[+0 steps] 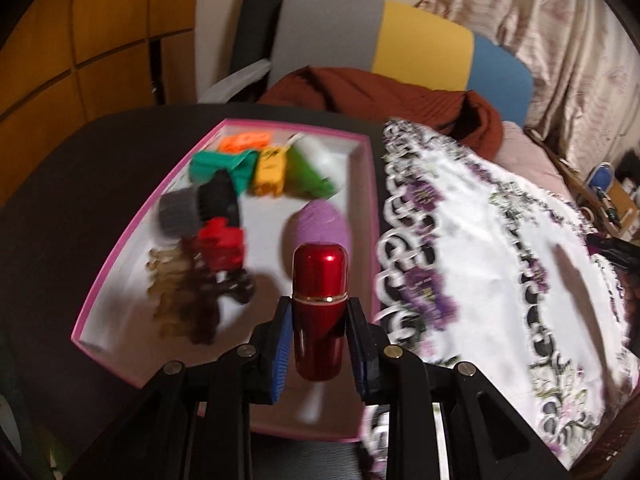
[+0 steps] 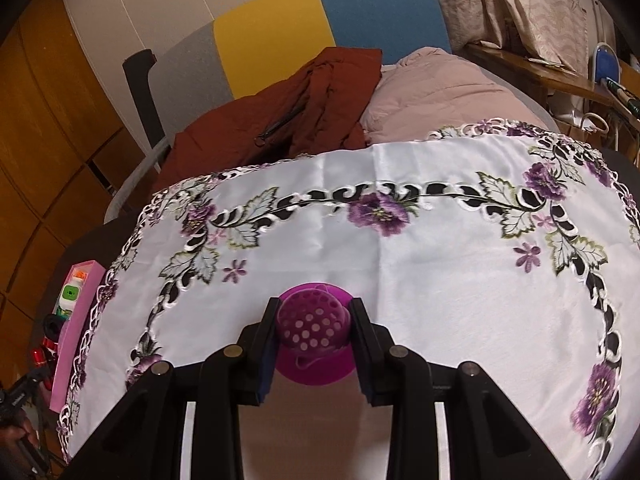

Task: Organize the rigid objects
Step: 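Carry the red cylinder into the pink tray and open the left tool, then carry the magenta ball into the pink tray and open the right tool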

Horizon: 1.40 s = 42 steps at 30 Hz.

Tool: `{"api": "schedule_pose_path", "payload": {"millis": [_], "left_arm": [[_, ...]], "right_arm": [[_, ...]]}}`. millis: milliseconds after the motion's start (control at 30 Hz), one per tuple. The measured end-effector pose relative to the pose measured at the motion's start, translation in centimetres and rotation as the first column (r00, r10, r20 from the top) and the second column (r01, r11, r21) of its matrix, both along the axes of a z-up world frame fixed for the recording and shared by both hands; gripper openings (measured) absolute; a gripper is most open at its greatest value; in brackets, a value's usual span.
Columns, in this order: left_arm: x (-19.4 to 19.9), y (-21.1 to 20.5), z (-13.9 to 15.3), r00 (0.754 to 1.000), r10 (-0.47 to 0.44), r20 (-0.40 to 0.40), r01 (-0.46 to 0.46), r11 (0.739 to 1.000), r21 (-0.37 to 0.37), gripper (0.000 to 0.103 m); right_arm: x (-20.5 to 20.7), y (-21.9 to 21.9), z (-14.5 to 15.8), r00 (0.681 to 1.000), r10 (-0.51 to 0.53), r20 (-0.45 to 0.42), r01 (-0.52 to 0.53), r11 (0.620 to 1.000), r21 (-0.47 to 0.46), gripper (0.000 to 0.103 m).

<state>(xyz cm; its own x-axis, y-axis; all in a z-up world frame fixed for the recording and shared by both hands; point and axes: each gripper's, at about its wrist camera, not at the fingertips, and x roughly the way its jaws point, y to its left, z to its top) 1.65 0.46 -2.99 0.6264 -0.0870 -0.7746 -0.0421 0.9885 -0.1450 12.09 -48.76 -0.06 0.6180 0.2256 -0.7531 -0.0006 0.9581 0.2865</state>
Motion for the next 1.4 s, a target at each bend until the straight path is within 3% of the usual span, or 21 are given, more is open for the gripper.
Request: {"api": "schedule_pose_path", "payload": {"millis": [133,233,267,400,733,1100,1400], "left_arm": [[-0.3,0.4,-0.6,1.000,-0.011,-0.004,0.011,0.999,0.032,0.028],[-1.0,0.4,-0.4,0.999,-0.020,0.025,0.019,0.999,0.045,0.060],[-1.4,0.4,-0.2,0.999,-0.014,0.045,0.012,0.999,0.048,0.064],[-2.3,0.3,0.2,0.996,-0.028,0.079,0.025,0.999,0.037,0.064],[-5.1,-0.1,1.1,0.987,-0.049,0.151,0.037,0.996,0.080,0.093],[-6.4,1.0,1.6,0.985,-0.019,0.171,0.006,0.997,0.075,0.101],[-6.6,2.2,1.5,0.986,0.020,0.167,-0.032,0.997,0.070,0.102]], "right_arm": [[-0.5,2.3,0.4,0.999,0.035,-0.008,-0.035,0.999,0.004,0.032],[-1.0,4.3,0.9,0.998,0.069,-0.002,-0.069,0.998,0.007,0.032],[-1.2,5.0,1.0,0.997,0.079,0.000,-0.079,0.997,0.015,0.032],[-2.0,7.9,1.4,0.991,0.130,-0.009,-0.130,0.990,0.048,0.032],[-4.1,17.8,2.3,0.954,0.300,-0.013,-0.298,0.951,0.087,0.032],[-4.7,30.4,2.5,0.871,0.491,-0.001,-0.486,0.862,0.147,0.032],[-4.6,36.0,3.0,0.828,0.561,-0.004,-0.554,0.818,0.156,0.032]]}}
